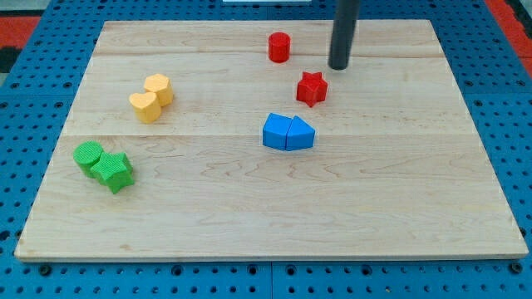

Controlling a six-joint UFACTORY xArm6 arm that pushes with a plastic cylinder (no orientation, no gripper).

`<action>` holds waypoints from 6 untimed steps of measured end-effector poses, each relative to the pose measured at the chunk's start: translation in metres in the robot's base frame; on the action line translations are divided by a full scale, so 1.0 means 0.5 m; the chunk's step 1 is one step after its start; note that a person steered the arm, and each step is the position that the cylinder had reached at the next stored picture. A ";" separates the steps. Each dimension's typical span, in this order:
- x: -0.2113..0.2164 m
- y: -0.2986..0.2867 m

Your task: Push the red star into blue blocks

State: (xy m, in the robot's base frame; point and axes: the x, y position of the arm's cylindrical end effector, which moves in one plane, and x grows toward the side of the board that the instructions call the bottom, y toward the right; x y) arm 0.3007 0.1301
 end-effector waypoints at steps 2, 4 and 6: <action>0.072 -0.082; 0.111 -0.116; 0.059 -0.154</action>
